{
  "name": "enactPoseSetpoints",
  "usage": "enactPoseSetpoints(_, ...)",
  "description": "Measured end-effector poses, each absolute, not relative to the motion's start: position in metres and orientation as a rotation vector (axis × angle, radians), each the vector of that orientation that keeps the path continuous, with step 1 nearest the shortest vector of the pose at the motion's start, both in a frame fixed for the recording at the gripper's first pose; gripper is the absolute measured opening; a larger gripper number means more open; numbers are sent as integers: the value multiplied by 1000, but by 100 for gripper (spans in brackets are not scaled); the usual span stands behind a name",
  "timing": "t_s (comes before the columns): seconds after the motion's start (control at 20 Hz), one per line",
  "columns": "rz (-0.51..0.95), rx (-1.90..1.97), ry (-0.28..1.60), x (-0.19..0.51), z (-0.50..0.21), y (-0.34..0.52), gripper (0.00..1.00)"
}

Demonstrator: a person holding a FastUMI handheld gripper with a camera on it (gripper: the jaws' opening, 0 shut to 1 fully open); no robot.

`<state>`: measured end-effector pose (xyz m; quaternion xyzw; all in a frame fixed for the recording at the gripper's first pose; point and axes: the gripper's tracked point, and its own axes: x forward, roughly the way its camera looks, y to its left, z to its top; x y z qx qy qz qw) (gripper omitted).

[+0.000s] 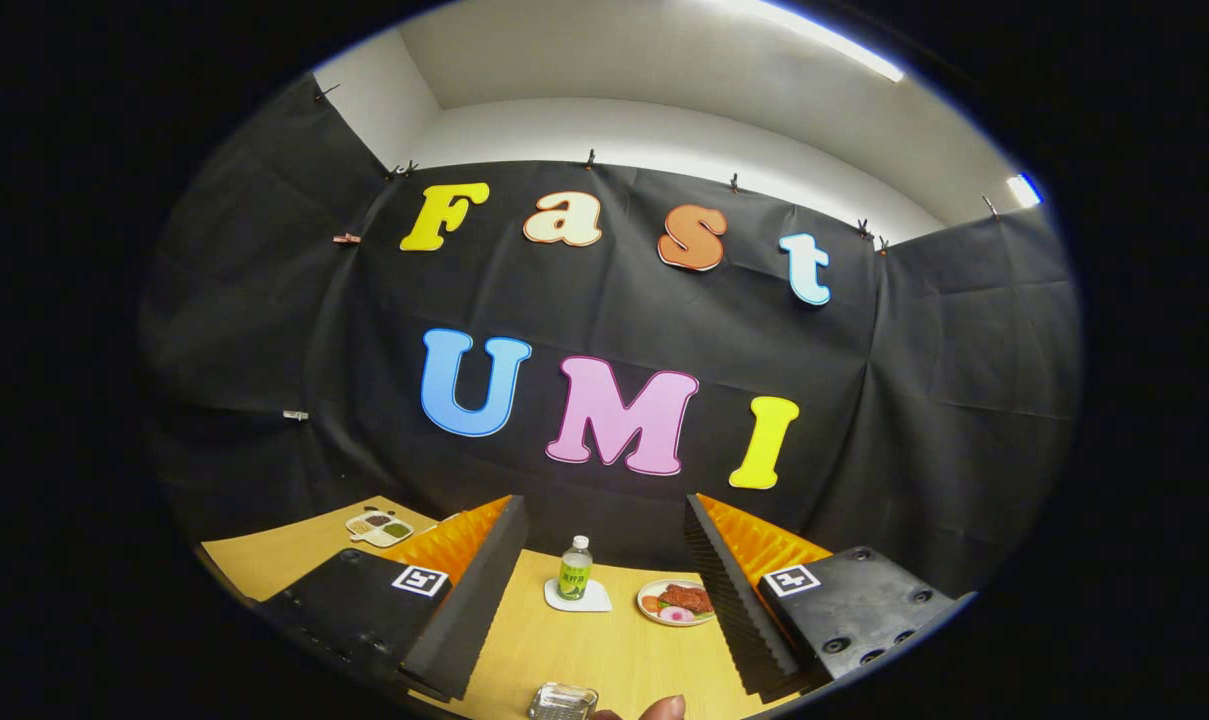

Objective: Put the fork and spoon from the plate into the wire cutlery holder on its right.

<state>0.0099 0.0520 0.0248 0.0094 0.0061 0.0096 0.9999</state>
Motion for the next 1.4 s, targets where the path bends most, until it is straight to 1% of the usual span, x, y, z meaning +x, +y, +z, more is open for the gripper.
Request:
enactPoseSetpoints(0.3, 3, -13, 26, 17, 35, 81, 98)
enactPoseSetpoints(0.5, 61, 18, 93, 18, 19, 120, 98)
enactPoseSetpoints(0.75, 175, 37, 279, 11, -23, 174, 98)
enactPoseSetpoints(0.9, 295, -1, 416, 4, -61, 214, 98)
enactPoseSetpoints(1.2, 404, 3, 759, -15, -171, 277, 98)
enactPoseSetpoints(1.4, 468, -17, 944, -36, -240, 308, 97)
